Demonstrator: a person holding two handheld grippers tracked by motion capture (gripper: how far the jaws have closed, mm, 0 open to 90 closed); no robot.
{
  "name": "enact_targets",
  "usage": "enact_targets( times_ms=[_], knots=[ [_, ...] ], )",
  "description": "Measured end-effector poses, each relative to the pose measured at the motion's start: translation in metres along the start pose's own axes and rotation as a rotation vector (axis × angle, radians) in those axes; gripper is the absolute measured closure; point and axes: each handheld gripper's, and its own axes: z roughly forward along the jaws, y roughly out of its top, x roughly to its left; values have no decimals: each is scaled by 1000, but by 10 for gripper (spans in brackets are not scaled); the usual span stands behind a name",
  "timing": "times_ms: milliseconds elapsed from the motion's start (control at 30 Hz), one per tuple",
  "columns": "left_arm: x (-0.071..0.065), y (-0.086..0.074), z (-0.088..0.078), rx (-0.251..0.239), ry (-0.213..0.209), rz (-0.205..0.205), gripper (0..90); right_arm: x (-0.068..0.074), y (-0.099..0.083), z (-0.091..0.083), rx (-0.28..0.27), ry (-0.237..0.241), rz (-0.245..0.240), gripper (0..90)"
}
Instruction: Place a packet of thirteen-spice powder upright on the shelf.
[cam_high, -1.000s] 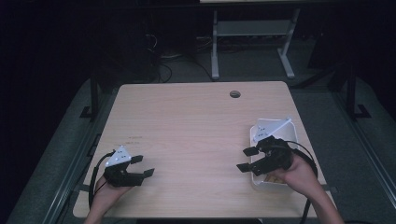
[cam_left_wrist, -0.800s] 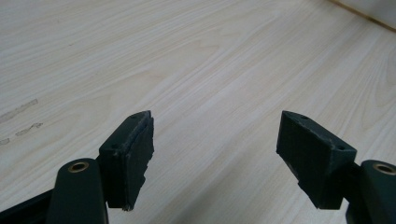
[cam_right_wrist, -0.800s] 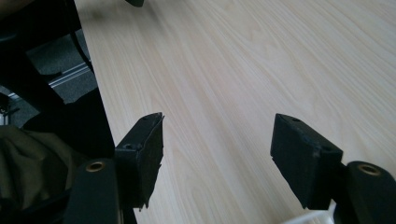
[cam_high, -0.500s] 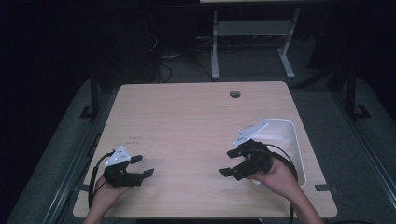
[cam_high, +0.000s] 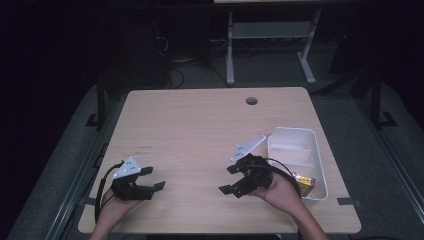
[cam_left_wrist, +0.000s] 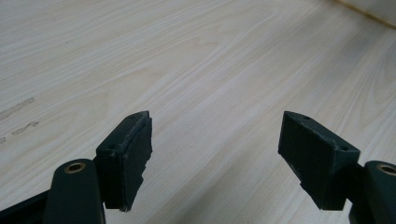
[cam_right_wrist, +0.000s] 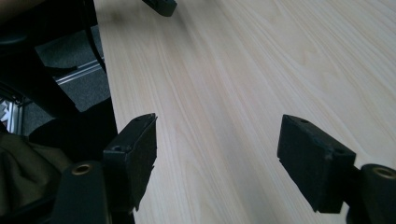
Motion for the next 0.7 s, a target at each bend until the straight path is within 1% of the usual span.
enact_targets(
  times_ms=[33, 67, 100, 200, 333, 467, 700],
  knots=[
    [0, 0, 0, 0, 0, 0, 255, 0, 0, 0, 0, 0, 0, 281],
    [0, 0, 0, 0, 1, 3, 254, 1, 2, 5, -5, 12, 3, 281],
    [0, 0, 0, 0, 2, 4, 254, 2, 3, 7, -5, 14, 2, 279],
    [0, 0, 0, -1, 1, 3, 253, 5, 6, 14, 2, 18, -14, 278],
    [0, 0, -1, -4, -1, 3, 252, 6, 7, 22, 4, 30, -16, 273],
    [0, 0, -1, -4, -2, 5, 250, 7, 8, 29, 9, 31, -22, 269],
    [-1, 0, 0, -2, -5, 11, 249, 7, 7, 38, 15, 34, -19, 263]
  ],
)
